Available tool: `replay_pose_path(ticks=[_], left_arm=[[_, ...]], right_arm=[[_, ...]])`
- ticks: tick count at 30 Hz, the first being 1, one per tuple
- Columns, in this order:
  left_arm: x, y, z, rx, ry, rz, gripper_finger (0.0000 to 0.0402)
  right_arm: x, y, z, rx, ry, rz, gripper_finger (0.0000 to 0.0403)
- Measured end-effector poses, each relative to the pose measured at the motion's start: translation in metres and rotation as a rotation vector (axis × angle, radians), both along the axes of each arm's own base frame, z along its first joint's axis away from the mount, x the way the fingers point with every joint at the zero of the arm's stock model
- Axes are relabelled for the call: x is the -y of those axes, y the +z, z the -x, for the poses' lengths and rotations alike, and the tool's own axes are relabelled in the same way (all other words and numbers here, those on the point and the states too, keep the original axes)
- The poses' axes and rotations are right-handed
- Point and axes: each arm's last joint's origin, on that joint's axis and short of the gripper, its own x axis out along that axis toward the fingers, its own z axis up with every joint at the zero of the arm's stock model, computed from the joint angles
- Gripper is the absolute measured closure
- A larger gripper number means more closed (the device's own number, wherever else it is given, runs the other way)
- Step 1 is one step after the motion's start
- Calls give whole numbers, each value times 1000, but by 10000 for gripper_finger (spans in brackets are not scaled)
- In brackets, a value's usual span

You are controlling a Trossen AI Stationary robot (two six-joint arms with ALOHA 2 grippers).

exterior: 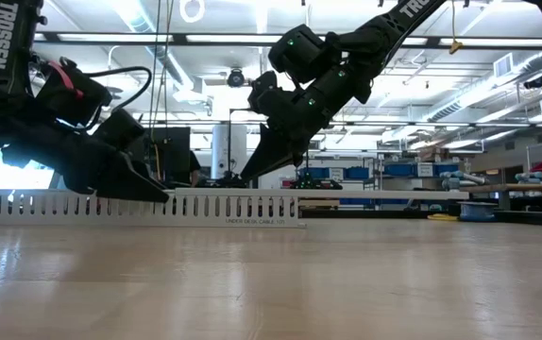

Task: Ziptie cables
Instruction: Close the white cable duct with the white cable duct cover

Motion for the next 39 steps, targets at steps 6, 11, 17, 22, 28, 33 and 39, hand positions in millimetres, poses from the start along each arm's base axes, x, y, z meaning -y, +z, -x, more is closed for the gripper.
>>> replay_pose_path(ticks=[6,11,17,22,28,33,39], left_arm=[[0,-1,0,-11,3,13,69],[0,-1,1,-21,0,12,82],[-1,8,-3,18,-3,-8,95],[-6,4,-19,-111,-16,19,105],[-12,8,-40,-194,-43,53,126],[-17,15,-55,-223,-66,22,145],[-25,21,-79,-214,-64,16,149]], right_arm=[[0,0,0,0,2,1,403],[0,-1,1,-11,3,0,403],[0,-1,2,-23,5,1,403],[0,-1,2,-24,10,6,403],[0,-2,2,-28,12,8,403],[0,-2,3,-37,24,19,403],[-1,-2,3,-39,42,41,403]])
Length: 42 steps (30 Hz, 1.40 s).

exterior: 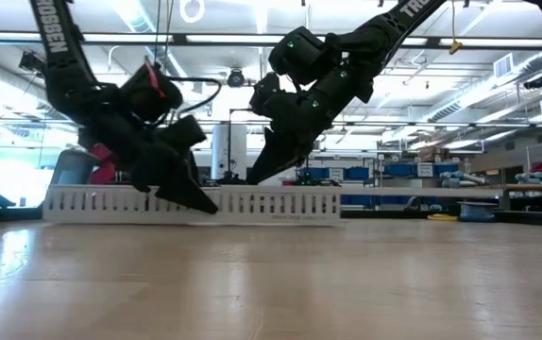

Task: Ziptie cables
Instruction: Close the white cable duct with the white cable duct cover

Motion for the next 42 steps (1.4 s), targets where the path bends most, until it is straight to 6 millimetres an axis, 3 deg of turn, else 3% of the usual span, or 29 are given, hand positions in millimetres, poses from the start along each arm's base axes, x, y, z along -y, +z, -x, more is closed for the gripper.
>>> replay_pose_path(ticks=[9,14,24,35,42], left_arm=[[-8,-8,-36,7,-12,1,148],[-10,-5,-50,14,-30,5,148],[-11,-3,-53,16,7,51,146],[-9,0,-55,48,-52,46,77],[-9,19,-43,-23,-61,47,61]], right_arm=[[4,-7,12,-160,-56,12,403],[6,-30,-1,-105,9,-69,403],[5,-14,1,-60,2,4,403],[6,-16,2,-72,-6,-7,403],[7,-16,3,-85,-16,-18,403]])
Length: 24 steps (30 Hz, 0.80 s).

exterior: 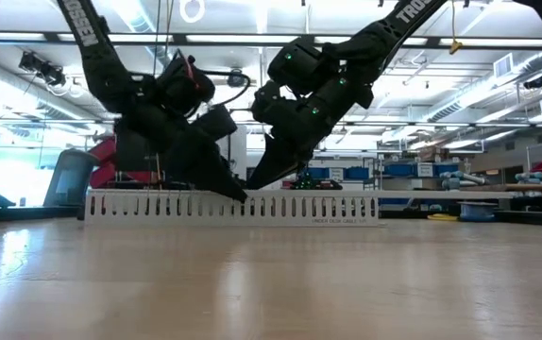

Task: Ziptie cables
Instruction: Close the white cable duct with the white cable duct cover

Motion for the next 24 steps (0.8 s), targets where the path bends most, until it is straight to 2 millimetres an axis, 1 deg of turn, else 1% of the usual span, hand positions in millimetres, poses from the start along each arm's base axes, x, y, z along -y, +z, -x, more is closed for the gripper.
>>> replay_pose_path(ticks=[3,5,12,15,18,24], left_arm=[[2,10,9,-53,-13,-18,62],[3,11,13,-91,-14,-22,62],[6,-2,24,-263,10,11,62],[6,-3,25,-235,22,17,62],[9,-9,30,-204,41,21,62],[17,-22,45,-65,100,43,62]], right_arm=[[0,0,0,-1,-1,-1,403],[0,0,0,-1,-7,-6,403],[0,0,0,-2,-14,-11,403],[0,0,0,-3,-14,-12,403],[0,0,0,-3,-14,-11,403],[0,0,0,-4,-14,-11,403]])
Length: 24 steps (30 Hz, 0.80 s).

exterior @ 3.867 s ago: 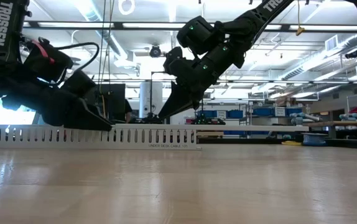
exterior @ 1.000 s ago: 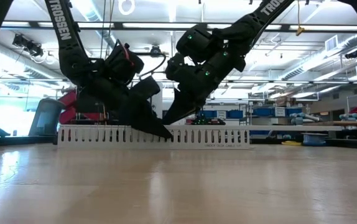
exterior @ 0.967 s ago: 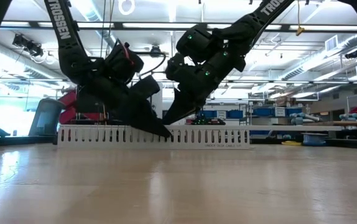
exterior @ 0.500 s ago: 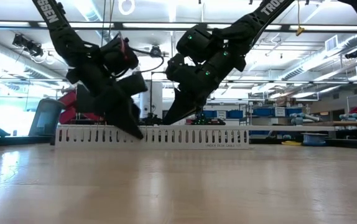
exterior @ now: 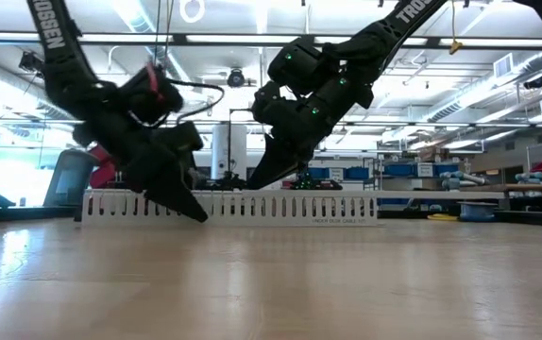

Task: Ziptie cables
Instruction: Close the white cable duct with the white cable duct cover

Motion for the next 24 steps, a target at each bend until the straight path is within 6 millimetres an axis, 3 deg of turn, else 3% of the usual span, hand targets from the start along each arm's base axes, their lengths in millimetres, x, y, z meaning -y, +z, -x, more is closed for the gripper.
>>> replay_pose_path(ticks=[4,8,19,24], left_arm=[[4,0,9,145,19,-40,62],[3,-3,15,183,63,-84,62],[-1,-11,-8,191,43,-78,62],[-1,-10,-9,204,42,-78,62]], right_arm=[[0,0,0,0,0,0,403],[0,0,0,7,-1,3,403],[1,0,-1,9,-4,6,403],[1,0,0,6,-5,6,403]])
